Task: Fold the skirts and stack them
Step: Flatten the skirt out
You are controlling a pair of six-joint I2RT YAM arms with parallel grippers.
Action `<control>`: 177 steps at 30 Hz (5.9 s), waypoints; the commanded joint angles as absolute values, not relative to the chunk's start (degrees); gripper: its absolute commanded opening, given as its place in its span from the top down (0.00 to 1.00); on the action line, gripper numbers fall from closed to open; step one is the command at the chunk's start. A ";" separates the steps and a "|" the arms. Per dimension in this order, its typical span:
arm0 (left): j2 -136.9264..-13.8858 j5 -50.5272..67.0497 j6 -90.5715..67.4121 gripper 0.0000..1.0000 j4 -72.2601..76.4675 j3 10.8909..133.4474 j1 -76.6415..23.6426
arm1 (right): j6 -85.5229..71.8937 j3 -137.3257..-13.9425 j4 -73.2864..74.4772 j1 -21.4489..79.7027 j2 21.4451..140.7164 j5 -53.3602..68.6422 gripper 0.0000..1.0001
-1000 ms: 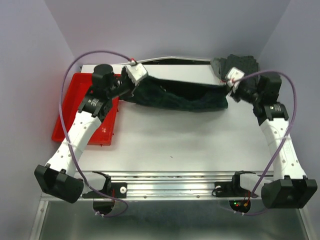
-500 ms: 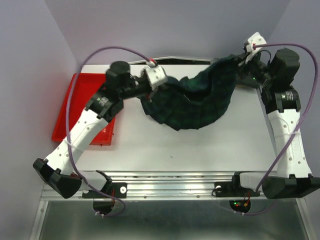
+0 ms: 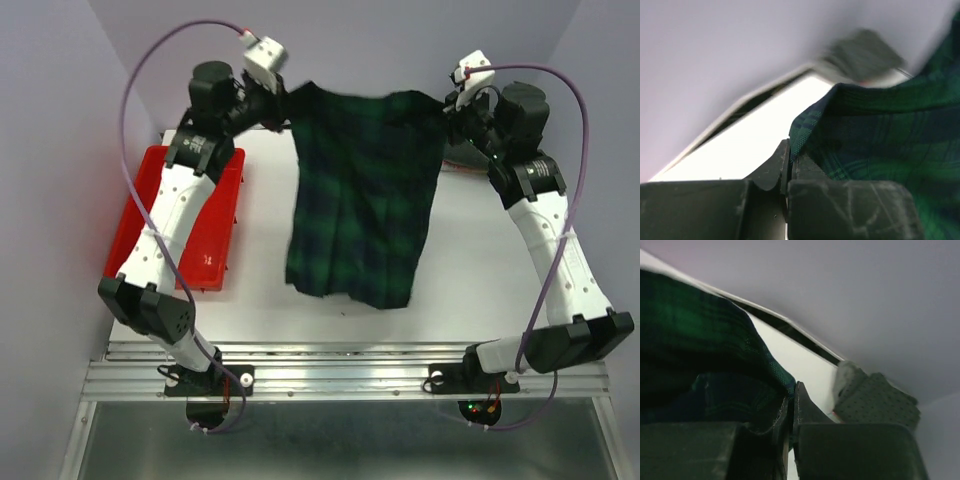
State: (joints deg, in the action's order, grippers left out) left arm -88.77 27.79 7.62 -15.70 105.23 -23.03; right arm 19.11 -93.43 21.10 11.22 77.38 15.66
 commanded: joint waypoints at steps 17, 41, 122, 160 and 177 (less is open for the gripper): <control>-79.46 26.10 13.18 1.00 -6.24 99.49 -13.36 | 25.05 -98.44 8.79 9.67 79.28 -1.32 0.99; -104.12 26.02 16.17 1.00 -5.02 113.63 -13.10 | 27.08 -107.91 -1.67 9.14 102.28 -2.28 0.99; -121.65 26.01 17.31 1.00 28.29 139.31 -6.77 | 30.06 -145.58 -22.82 6.86 129.57 -5.28 0.99; -93.61 43.86 71.94 0.89 -15.78 63.55 -13.09 | 58.79 -63.11 14.82 6.86 90.71 20.74 0.96; -84.47 43.77 76.20 0.35 -45.16 68.98 -21.53 | 57.58 -66.34 42.89 6.86 82.09 20.29 0.15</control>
